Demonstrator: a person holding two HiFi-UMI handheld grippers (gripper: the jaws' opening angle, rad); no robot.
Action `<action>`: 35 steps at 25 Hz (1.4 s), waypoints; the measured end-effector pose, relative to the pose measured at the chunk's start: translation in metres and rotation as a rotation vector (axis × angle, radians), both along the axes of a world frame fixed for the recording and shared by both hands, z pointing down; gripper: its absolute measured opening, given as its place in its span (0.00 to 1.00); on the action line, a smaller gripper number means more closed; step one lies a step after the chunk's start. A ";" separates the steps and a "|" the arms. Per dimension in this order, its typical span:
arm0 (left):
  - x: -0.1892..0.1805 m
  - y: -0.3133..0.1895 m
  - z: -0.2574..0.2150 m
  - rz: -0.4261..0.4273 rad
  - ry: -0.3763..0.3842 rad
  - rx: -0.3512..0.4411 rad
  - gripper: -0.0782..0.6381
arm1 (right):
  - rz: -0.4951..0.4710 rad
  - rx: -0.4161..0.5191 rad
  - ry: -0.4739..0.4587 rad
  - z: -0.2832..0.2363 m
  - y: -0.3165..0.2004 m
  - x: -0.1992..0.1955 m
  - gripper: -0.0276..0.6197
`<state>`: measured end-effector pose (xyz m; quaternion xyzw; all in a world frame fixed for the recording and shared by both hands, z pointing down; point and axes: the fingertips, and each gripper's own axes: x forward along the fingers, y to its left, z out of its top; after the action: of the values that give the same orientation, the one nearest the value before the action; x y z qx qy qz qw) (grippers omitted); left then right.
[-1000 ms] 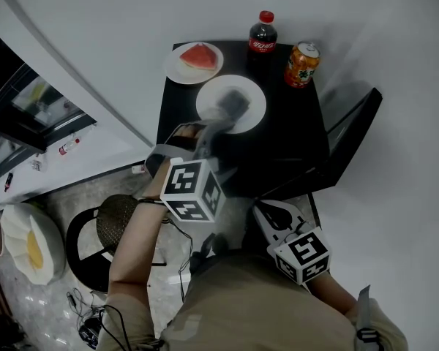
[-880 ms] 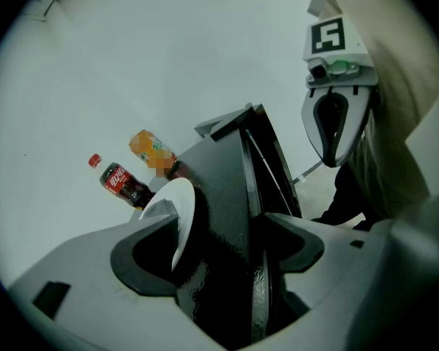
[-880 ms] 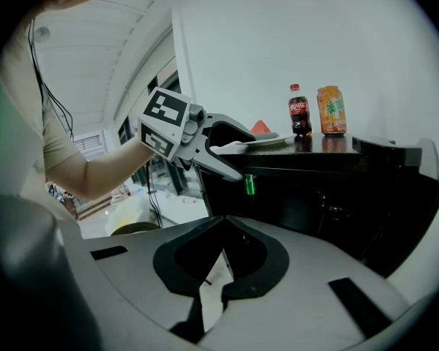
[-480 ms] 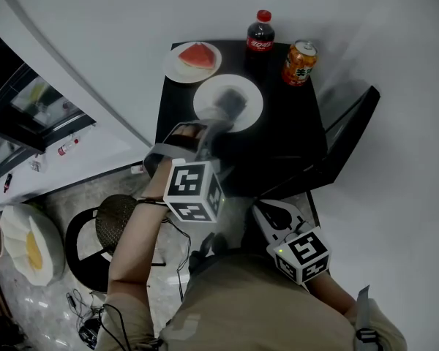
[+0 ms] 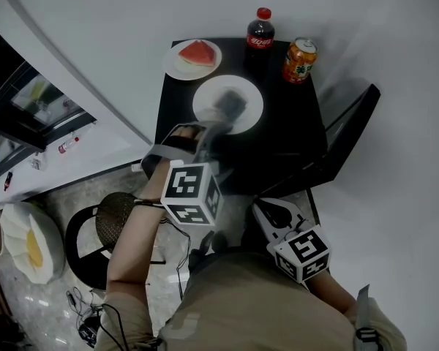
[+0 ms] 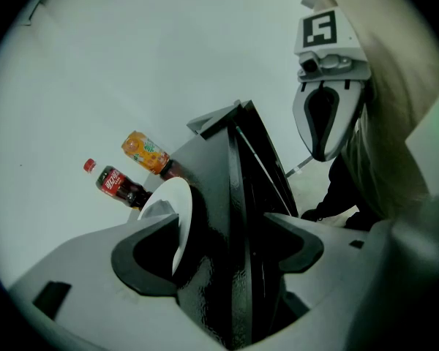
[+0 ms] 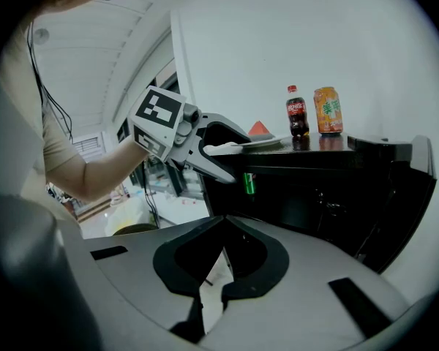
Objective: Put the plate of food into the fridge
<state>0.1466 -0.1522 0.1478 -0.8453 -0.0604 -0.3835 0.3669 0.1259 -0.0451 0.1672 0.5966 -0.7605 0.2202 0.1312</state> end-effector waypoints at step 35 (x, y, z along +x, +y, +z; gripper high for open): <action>-0.004 -0.006 -0.004 -0.046 0.091 0.010 0.57 | 0.014 -0.013 -0.016 0.004 -0.004 0.005 0.08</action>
<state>0.1423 -0.1580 0.1435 -0.8613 -0.0222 -0.3531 0.3646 0.1307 -0.0491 0.1709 0.5992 -0.7559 0.2308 0.1276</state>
